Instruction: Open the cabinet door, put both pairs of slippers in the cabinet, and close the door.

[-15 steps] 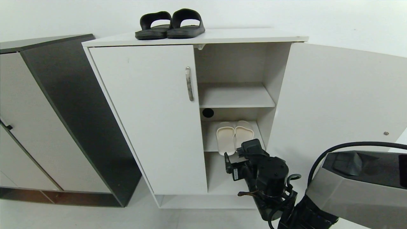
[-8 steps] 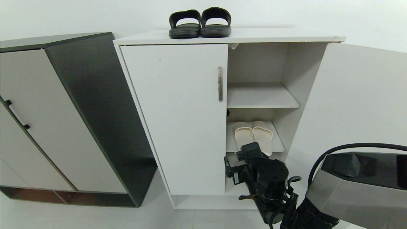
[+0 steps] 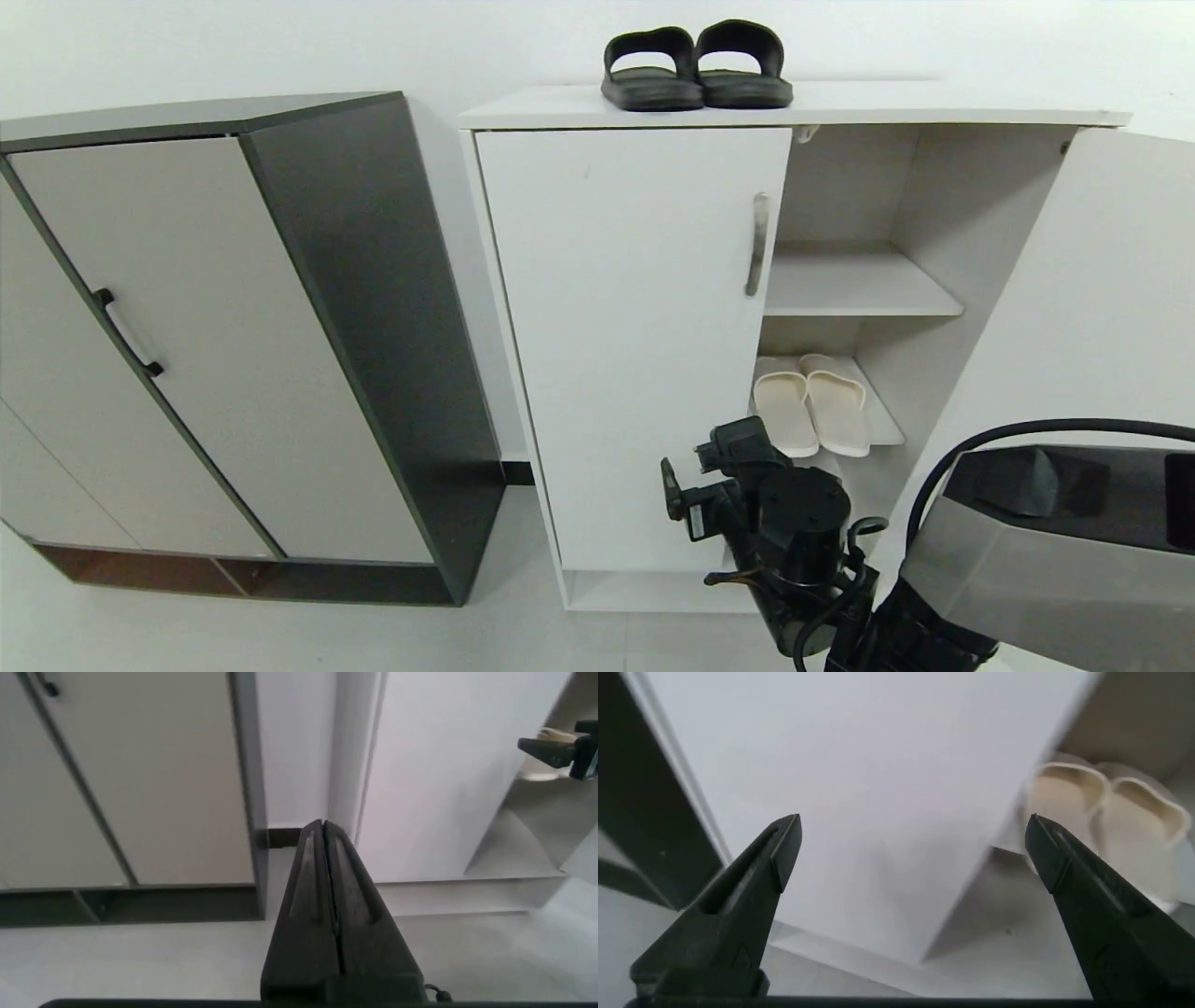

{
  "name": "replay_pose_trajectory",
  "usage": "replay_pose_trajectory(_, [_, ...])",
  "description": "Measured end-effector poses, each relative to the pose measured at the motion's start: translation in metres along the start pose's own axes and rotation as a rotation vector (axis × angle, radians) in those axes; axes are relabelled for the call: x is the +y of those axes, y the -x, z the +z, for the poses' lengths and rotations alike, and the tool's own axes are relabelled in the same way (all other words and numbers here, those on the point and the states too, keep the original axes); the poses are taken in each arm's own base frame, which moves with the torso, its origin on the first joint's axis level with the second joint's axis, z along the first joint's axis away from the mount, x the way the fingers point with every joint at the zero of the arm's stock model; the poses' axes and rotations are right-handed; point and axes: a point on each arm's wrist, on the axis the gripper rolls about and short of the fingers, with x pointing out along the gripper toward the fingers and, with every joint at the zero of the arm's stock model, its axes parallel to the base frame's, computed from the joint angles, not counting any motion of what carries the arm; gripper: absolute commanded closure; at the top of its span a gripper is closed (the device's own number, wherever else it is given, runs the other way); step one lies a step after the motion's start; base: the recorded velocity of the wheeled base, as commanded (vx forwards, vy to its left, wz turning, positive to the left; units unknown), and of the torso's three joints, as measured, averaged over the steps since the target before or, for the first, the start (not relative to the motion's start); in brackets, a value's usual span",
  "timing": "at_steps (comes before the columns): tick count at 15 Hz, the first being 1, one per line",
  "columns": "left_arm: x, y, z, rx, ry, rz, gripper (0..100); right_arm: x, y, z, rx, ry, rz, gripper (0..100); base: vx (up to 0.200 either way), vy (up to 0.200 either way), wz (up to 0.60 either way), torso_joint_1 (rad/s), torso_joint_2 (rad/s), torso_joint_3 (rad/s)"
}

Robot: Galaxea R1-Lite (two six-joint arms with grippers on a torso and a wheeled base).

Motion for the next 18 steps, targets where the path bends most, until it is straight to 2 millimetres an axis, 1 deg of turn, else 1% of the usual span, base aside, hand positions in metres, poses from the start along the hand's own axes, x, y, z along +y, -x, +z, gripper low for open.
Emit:
replay_pose_trajectory(8, [0.0, 0.0, 0.0, 0.0, 0.0, 0.001, 100, -0.009, -0.005, 0.001, -0.011, -0.007, -0.002, 0, 0.0, 0.0, 0.0, 0.0, 0.0, 0.0])
replay_pose_trajectory(12, [0.0, 0.0, 0.0, 0.001, 0.0, 0.0, 100, -0.01, -0.006, -0.001, -0.006, -0.003, 0.0, 0, 0.0, 0.0, 0.0, -0.001, -0.01, -0.009])
replay_pose_trajectory(15, [0.0, 0.0, 0.0, 0.0, 0.0, 0.001, 100, -0.009, -0.005, 0.0, -0.01, -0.006, 0.003, 0, 0.0, 0.0, 0.0, 0.006, -0.18, -0.297])
replay_pose_trajectory(18, [0.0, 0.0, 0.0, -0.002, 0.0, 0.0, 100, -0.009, -0.005, -0.001, -0.005, -0.003, 0.003, 0, 0.0, 0.0, 0.0, 0.05, -0.5, -0.37])
